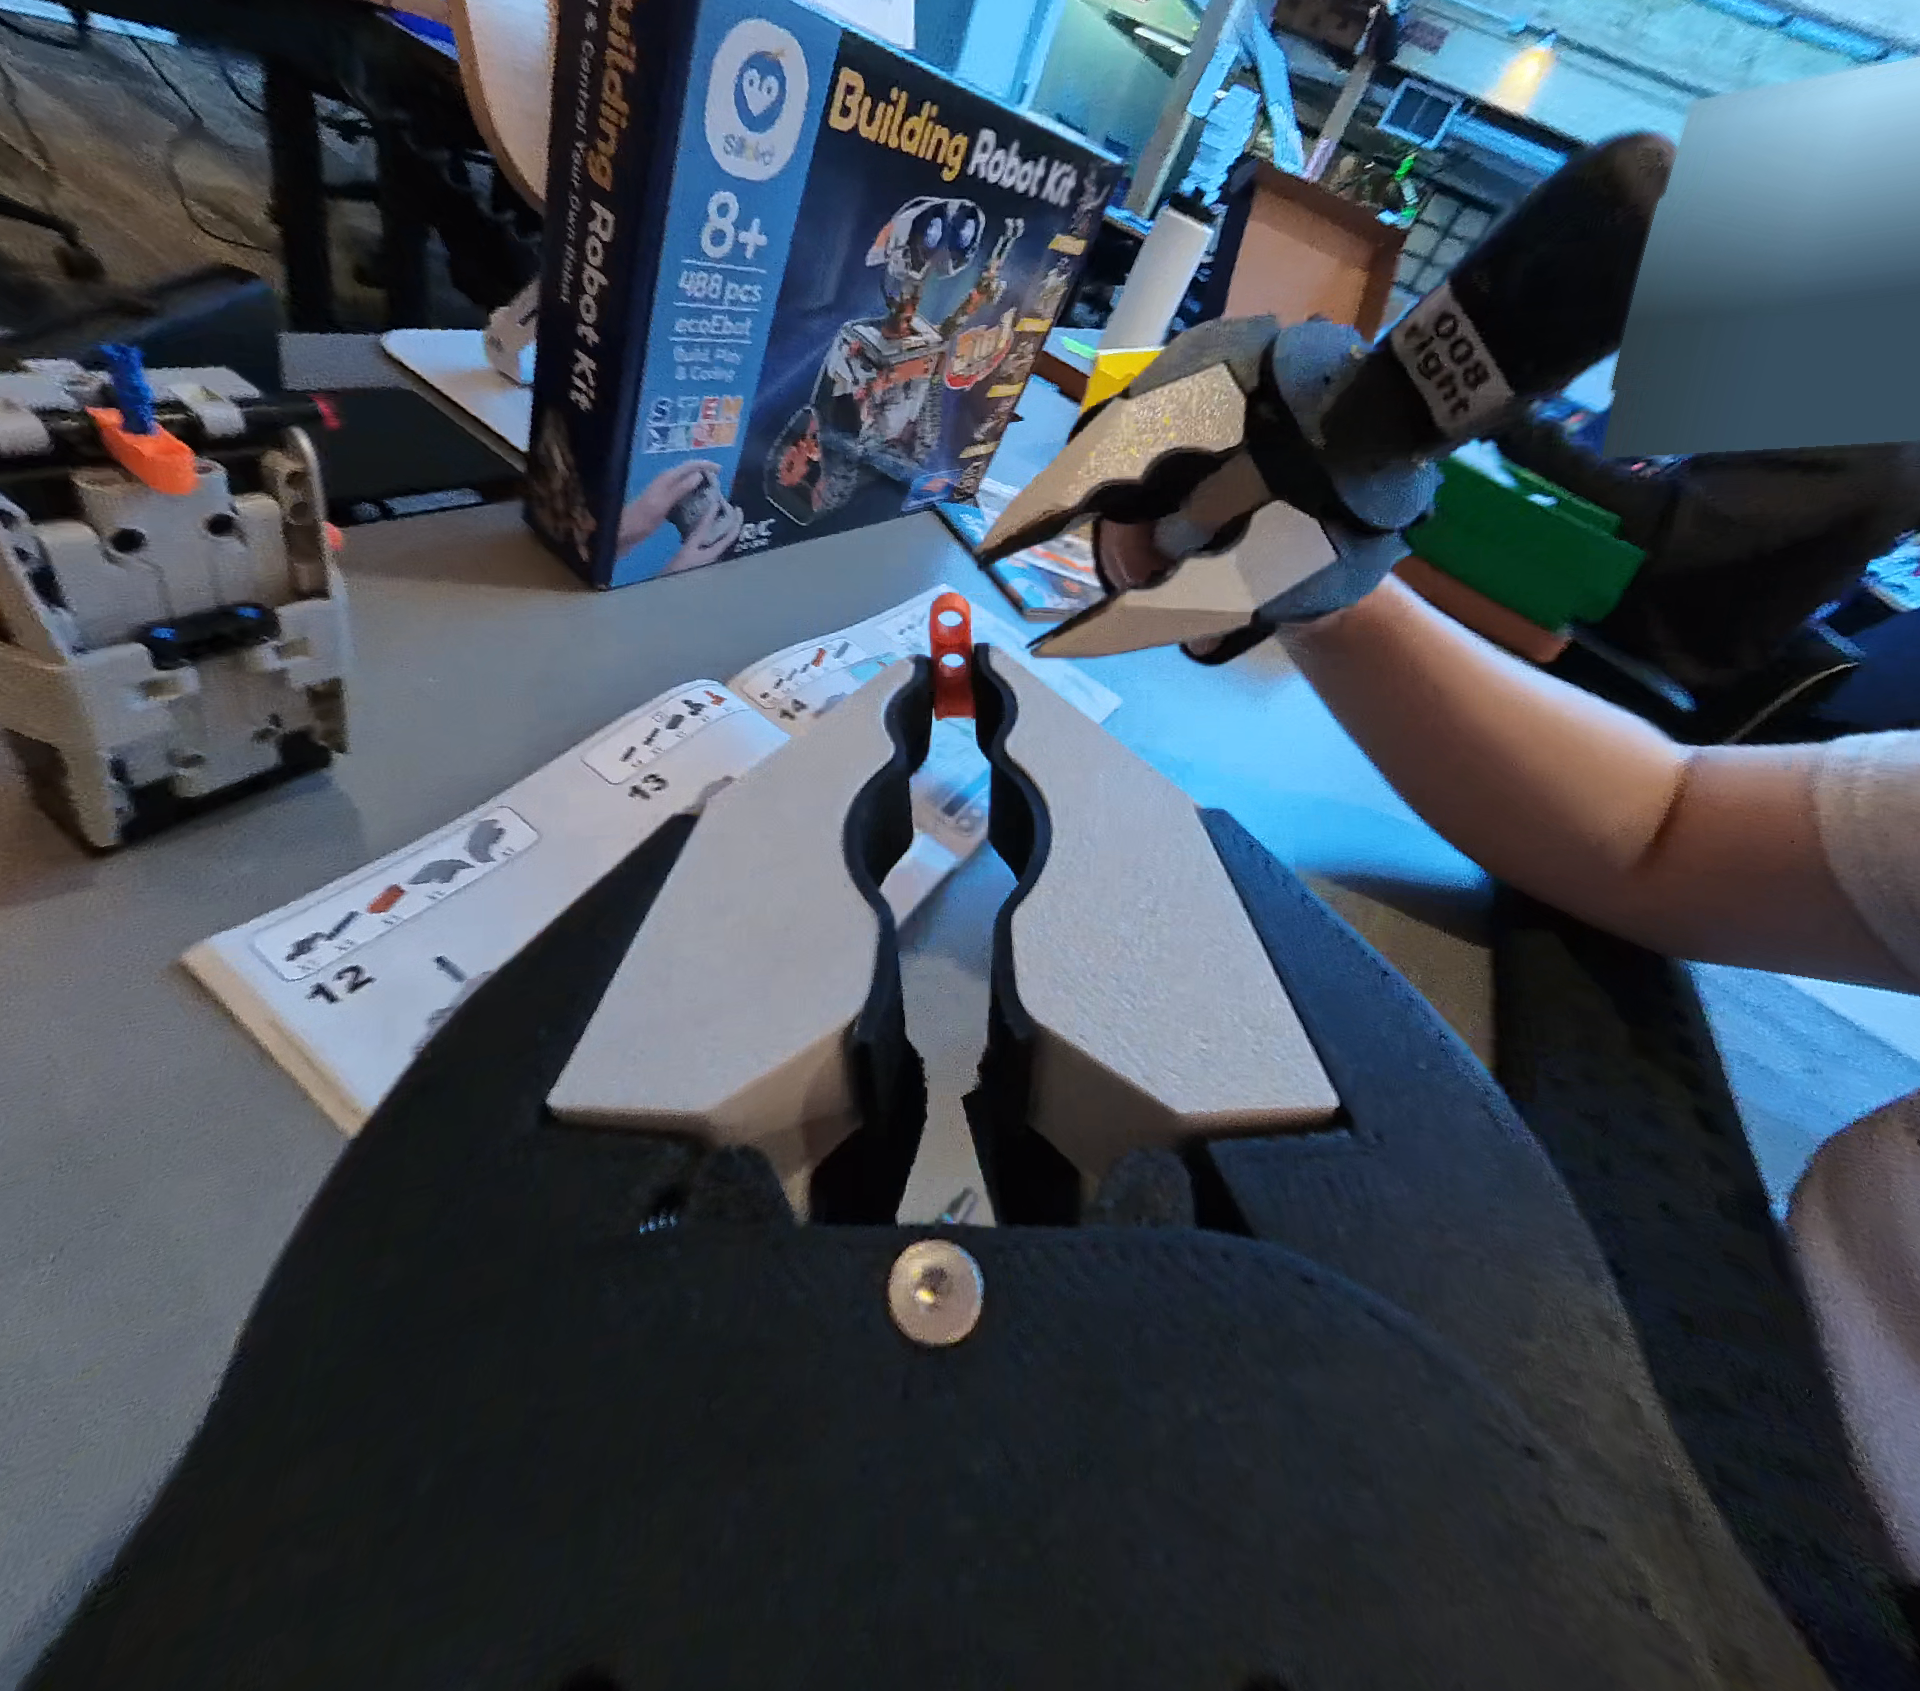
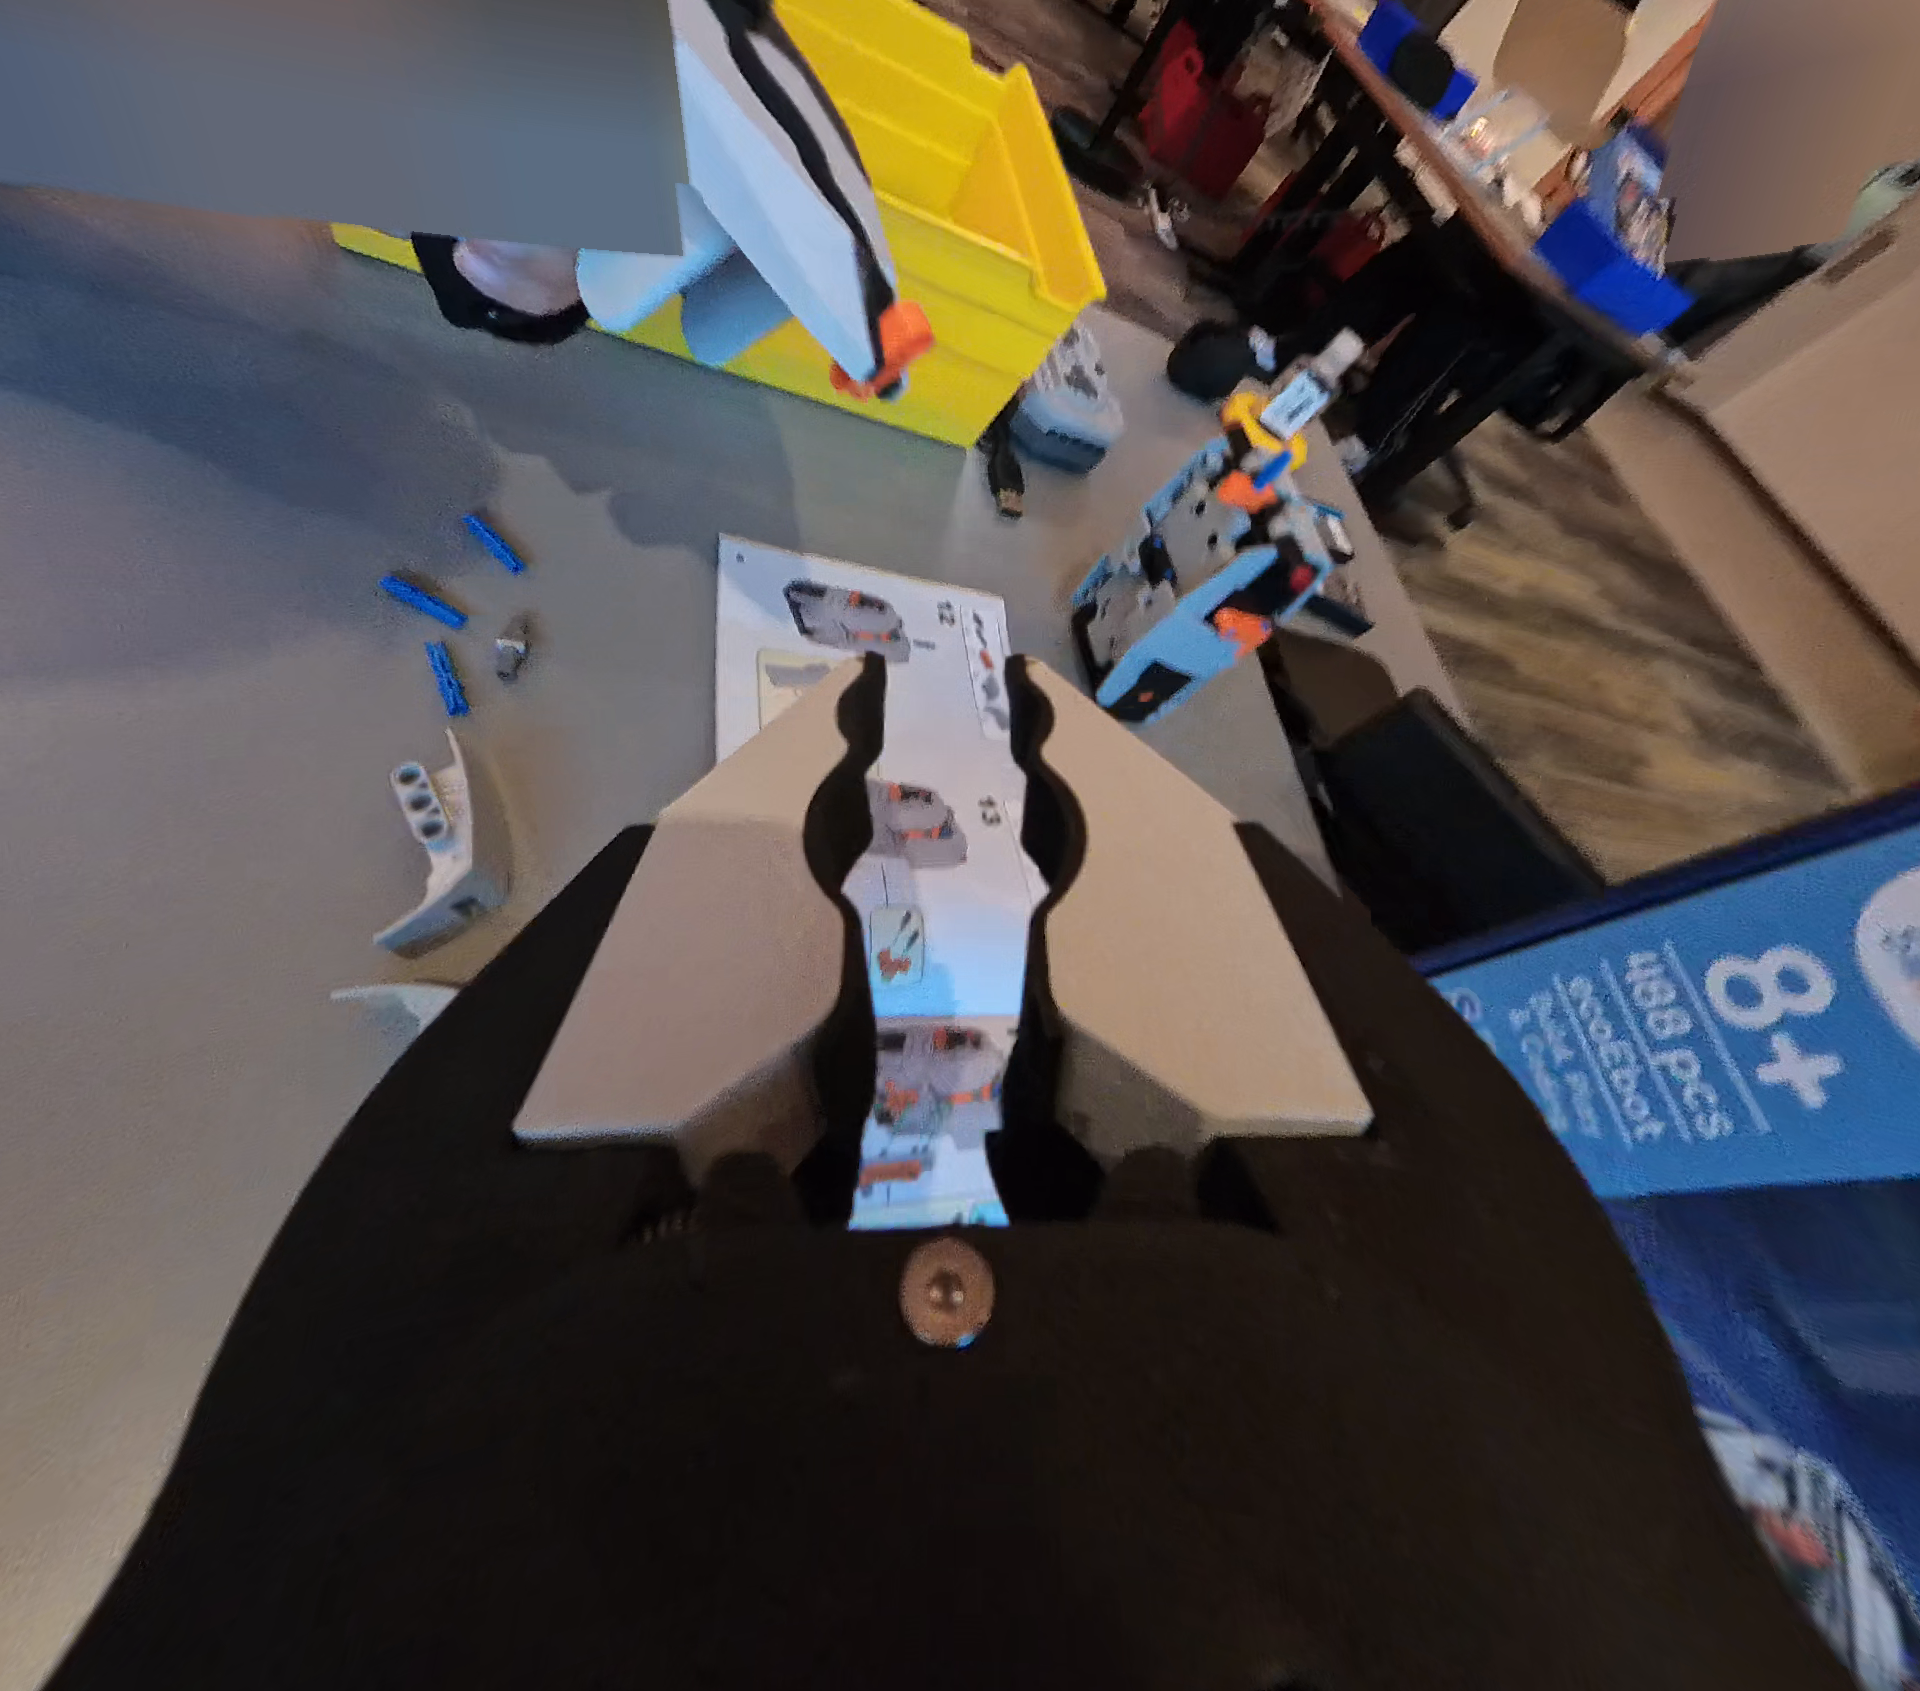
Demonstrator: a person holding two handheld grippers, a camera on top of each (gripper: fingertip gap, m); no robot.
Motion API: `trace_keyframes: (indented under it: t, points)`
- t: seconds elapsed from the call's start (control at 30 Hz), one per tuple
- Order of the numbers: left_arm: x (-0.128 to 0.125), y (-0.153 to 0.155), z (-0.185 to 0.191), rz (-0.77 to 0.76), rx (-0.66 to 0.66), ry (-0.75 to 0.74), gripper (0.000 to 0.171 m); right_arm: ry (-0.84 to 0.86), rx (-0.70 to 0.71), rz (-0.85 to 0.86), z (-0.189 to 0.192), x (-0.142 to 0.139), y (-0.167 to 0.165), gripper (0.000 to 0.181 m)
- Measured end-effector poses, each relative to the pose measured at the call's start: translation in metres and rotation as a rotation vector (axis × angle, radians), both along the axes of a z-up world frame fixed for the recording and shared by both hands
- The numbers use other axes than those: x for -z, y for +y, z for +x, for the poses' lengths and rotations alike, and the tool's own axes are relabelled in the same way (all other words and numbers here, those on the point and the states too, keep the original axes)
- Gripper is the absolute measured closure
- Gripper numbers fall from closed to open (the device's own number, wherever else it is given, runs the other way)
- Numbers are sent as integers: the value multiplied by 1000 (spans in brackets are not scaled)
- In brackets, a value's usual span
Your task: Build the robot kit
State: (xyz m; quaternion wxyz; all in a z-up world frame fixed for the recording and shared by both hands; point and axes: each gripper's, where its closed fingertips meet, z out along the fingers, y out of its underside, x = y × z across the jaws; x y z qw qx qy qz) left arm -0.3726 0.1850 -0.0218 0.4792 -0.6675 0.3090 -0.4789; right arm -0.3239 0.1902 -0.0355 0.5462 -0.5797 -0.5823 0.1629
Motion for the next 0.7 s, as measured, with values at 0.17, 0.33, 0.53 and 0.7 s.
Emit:
trace_keyframes:
  t: [0.17,0.33,0.53,0.7]
  points:
    - [4,9,-6,24,-61,34,167,-10,33,-73,14,16,13,168]
    - [9,19,-16,46,-145,96,167,-50,45,-135,19,36,19,174]
    - [31,29,-19,32,-194,211,166,-69,50,-209,23,59,25,176]
    - [40,31,-18,9,-205,247,167,-98,57,-242,27,73,26,177]
